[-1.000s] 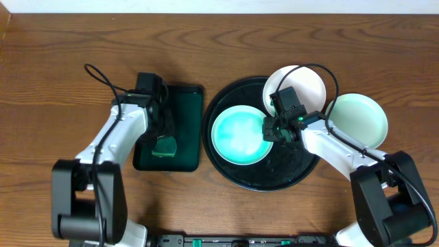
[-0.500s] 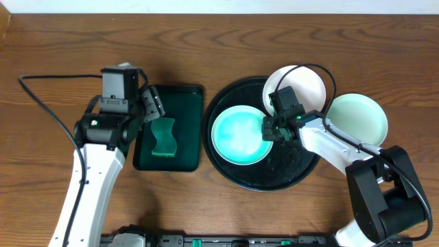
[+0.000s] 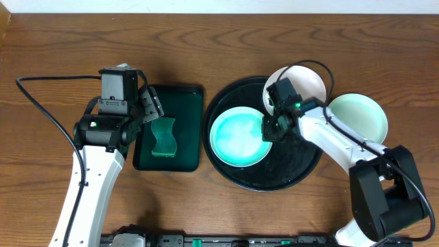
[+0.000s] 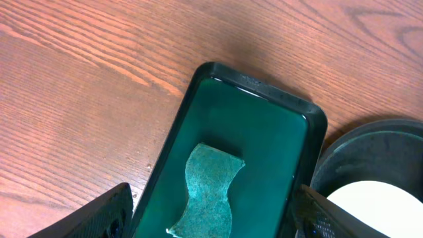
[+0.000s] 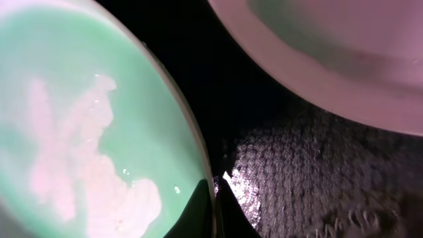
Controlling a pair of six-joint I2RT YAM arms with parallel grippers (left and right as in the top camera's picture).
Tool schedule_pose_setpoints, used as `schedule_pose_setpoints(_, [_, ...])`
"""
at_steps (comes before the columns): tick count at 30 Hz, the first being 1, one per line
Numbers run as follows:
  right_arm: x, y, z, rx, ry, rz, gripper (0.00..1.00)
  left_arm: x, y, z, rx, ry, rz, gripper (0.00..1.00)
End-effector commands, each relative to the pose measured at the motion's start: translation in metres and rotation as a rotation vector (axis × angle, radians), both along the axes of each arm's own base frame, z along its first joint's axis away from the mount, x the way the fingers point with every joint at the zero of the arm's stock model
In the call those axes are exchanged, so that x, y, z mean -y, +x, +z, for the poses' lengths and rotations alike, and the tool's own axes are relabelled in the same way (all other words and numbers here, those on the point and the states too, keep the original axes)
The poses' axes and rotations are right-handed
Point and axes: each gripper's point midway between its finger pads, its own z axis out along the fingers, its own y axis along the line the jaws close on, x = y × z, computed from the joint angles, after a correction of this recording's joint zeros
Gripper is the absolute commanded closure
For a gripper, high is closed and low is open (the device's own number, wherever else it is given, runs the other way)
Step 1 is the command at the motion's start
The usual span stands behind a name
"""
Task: Clean dirty plates on tray and stack at the side
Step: 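Grip the pale green plate rim with the right gripper and lift it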
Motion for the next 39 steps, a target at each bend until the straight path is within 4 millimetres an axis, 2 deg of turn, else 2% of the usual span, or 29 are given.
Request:
schedule_pose_setpoints(1, [-0.01, 0.012, 0.019, 0.013, 0.033, 0.015, 0.99, -0.005, 0.001, 0.004, 0.01, 0.01, 0.023, 0.23])
schedule_pose_setpoints(6, [-0.014, 0.019, 0.042, 0.011, 0.045, 0.015, 0.99, -0.005, 0.001, 0.004, 0.01, 0.009, 0.023, 0.23])
schedule_pose_setpoints(14, [-0.028, 0.029, 0.092, 0.023, 0.101, 0.034, 0.99, -0.005, 0.001, 0.004, 0.01, 0.01, 0.023, 0.23])
schedule_pose_setpoints(17, [-0.042, 0.036, 0.109, 0.061, 0.138, 0.041, 0.99, -0.005, 0.001, 0.004, 0.01, 0.01, 0.023, 0.23])
schedule_pose_setpoints(23, [-0.068, 0.049, 0.115, 0.168, 0.139, 0.046, 0.99, -0.005, 0.001, 0.004, 0.01, 0.01, 0.023, 0.22])
schedule_pose_setpoints(29, [-0.106, 0.063, 0.123, 0.315, 0.132, 0.016, 0.99, -0.005, 0.001, 0.004, 0.01, 0.01, 0.023, 0.23])
schedule_pose_setpoints(33, [-0.129, 0.064, 0.12, 0.391, 0.099, 0.039, 0.99, -0.005, 0.001, 0.004, 0.01, 0.01, 0.023, 0.22])
schedule_pose_setpoints(39, [-0.149, 0.068, 0.112, 0.518, -0.007, 0.061, 0.99, -0.005, 0.001, 0.004, 0.011, 0.01, 0.023, 0.23])
